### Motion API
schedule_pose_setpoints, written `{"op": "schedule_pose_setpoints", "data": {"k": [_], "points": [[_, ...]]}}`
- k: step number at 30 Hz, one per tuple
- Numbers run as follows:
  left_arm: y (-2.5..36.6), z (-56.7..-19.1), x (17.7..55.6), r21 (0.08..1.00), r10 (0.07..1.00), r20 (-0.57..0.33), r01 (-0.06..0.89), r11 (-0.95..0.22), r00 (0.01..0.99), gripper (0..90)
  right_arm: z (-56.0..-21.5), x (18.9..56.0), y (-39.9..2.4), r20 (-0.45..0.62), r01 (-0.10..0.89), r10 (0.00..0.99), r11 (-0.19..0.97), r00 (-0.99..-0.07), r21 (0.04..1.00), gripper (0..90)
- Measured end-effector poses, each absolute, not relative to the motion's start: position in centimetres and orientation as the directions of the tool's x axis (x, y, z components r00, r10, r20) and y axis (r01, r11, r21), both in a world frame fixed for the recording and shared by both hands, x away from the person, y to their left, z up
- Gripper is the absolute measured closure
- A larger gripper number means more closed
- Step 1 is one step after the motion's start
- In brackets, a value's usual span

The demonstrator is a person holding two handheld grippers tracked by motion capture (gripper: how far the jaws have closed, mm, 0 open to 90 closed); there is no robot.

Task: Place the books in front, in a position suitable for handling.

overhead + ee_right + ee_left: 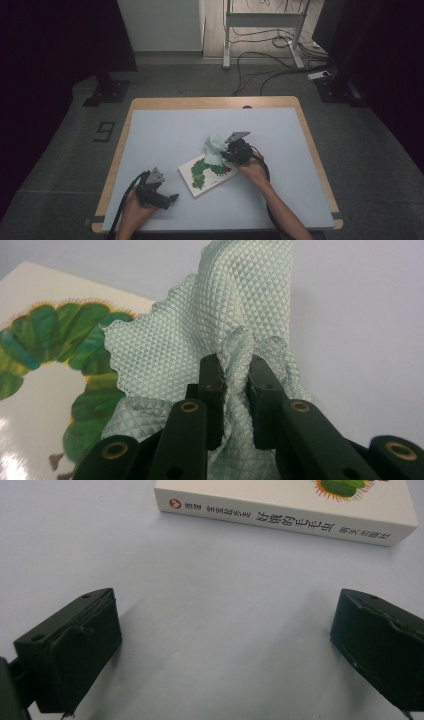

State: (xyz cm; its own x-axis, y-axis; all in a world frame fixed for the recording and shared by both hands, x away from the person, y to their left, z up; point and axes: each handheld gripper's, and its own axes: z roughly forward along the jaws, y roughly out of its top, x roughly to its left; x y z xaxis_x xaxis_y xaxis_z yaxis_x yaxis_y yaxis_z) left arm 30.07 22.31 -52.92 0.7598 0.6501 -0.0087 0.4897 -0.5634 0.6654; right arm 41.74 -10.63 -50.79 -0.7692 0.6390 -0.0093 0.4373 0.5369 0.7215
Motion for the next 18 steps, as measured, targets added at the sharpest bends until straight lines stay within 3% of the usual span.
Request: {"op": "schedule_pose_setpoints", "data": {"k": [18], "points": [[22.3,-52.9,30.1,0.665,0.65,-0.009,0.49,-0.563,0.76,0.0,-50.9,39.3,-11.4,0.008,0.431,0.626,0.528,-0.78,0.732,78.4]]}}
